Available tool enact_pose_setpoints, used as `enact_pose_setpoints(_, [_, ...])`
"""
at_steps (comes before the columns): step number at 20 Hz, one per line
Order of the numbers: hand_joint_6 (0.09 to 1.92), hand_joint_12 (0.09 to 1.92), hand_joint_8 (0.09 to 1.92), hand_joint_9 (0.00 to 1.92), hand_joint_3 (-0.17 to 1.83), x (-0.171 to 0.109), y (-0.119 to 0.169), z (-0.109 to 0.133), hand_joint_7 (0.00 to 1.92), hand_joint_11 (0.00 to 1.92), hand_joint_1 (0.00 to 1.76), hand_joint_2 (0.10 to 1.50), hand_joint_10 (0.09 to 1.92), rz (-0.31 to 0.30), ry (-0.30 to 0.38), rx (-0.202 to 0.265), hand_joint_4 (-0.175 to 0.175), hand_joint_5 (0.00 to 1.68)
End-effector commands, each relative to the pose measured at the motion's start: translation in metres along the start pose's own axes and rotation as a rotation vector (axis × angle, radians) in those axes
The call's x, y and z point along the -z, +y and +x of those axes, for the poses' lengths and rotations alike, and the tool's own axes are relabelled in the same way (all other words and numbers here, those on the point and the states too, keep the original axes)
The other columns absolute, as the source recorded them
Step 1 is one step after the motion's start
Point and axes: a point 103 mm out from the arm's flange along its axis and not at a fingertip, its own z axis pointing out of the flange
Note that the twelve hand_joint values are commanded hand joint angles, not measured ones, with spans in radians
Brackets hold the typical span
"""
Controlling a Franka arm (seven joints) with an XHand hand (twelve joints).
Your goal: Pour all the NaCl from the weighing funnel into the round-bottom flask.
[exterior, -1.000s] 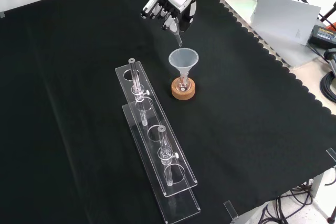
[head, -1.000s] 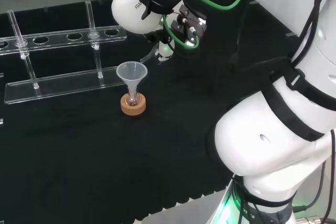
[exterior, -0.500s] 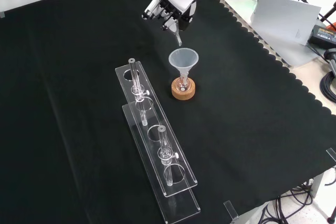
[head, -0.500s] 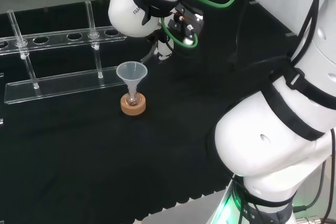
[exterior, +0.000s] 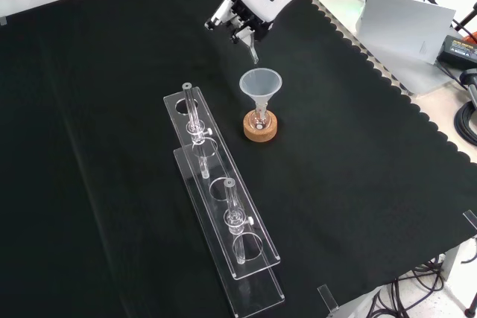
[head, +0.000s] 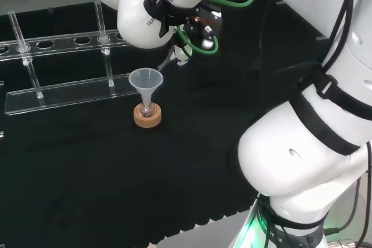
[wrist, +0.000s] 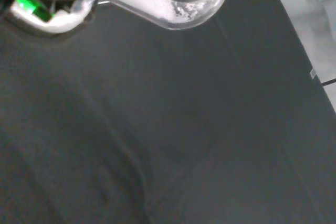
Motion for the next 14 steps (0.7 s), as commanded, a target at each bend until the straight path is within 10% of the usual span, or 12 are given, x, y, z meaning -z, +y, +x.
enact_pose_setpoints(1, [0.32,1.50,0.17,1.34,0.83,0.008,0.006,0.001,1.78,0.18,1.16,0.49,0.21,0.010,-0.074,0.015,0.175,1.50])
enact_pose_setpoints(14, [0.33,1.49,0.16,1.34,0.84,0.021,0.029,0.013,1.78,0.19,1.16,0.49,0.21,0.002,-0.148,0.067,0.175,1.50])
